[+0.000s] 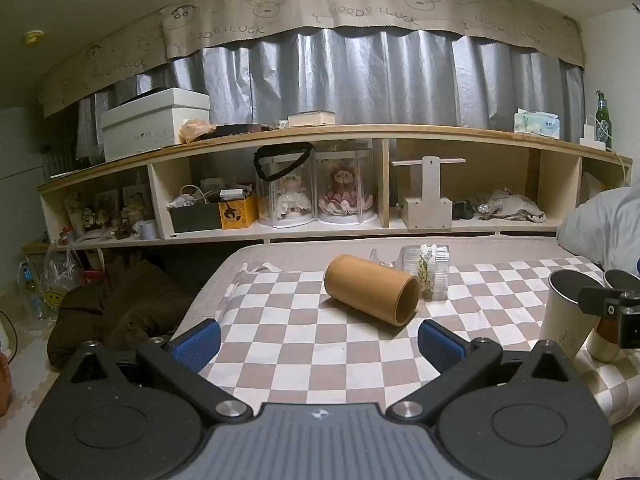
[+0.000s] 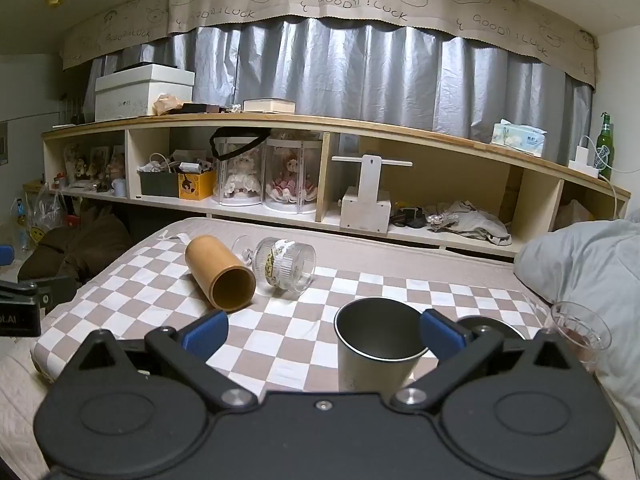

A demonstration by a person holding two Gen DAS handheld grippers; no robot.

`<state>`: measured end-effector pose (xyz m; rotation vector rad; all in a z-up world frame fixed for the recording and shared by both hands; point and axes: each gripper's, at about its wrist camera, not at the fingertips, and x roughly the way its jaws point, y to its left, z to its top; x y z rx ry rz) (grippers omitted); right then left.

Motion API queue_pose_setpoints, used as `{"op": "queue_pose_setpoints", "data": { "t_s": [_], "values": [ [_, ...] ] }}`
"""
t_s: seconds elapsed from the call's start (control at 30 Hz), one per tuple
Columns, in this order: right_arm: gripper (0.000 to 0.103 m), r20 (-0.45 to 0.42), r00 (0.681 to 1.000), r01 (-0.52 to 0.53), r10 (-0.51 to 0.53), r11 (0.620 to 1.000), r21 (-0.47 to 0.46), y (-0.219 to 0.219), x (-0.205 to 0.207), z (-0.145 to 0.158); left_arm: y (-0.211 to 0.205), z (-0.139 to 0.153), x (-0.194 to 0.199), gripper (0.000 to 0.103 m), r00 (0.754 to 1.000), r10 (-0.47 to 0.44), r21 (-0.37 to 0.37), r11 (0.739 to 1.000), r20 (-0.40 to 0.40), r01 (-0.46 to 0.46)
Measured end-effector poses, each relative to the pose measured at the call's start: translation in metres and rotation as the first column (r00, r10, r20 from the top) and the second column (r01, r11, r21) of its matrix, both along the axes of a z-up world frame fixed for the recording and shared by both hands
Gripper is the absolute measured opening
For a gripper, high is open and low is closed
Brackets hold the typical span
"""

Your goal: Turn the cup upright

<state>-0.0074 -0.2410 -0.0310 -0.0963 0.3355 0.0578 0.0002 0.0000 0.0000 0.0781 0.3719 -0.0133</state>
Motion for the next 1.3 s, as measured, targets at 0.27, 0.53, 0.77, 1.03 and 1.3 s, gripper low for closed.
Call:
{"op": "queue_pose_setpoints", "data": {
  "t_s": [0.27,0.53,0.77,1.03,1.3],
  "values": [
    [0.103,0.001,1.0,0.001,-0.001,1.0,0.0,-0.001,0.0001,-0.0001,-0.0001,0.0,0.0,0.103,1.0,0.0,0.001,1.0,-0.001,0.0],
    [0.103,0.001,1.0,0.001,-0.001,1.0,0.0,-0.0011,0.0004,-0.0008,-0.0002,0.0,0.0,0.103,1.0,0.0,0.002,1.0,-0.003,0.0],
    [0.103,0.0,1.0,0.001,-0.001,1.0,0.001,-0.0013,0.0007,-0.0011,-0.0002,0.0,0.0001,0.103,1.0,0.0,0.002,1.0,-0.004,0.0],
    [0.103,0.0,1.0,0.0,0.0,1.0,0.0,-0.0011,0.0007,-0.0013,-0.0002,0.0,0.0001,0.103,1.0,0.0,0.002,1.0,-0.005,0.0],
    [0.103,0.0,1.0,0.001,-0.001,1.0,0.0,-0.0009,0.0005,-0.0013,-0.0002,0.0,0.0001,0.103,1.0,0.0,0.002,1.0,-0.006,0.0]
  ]
}}
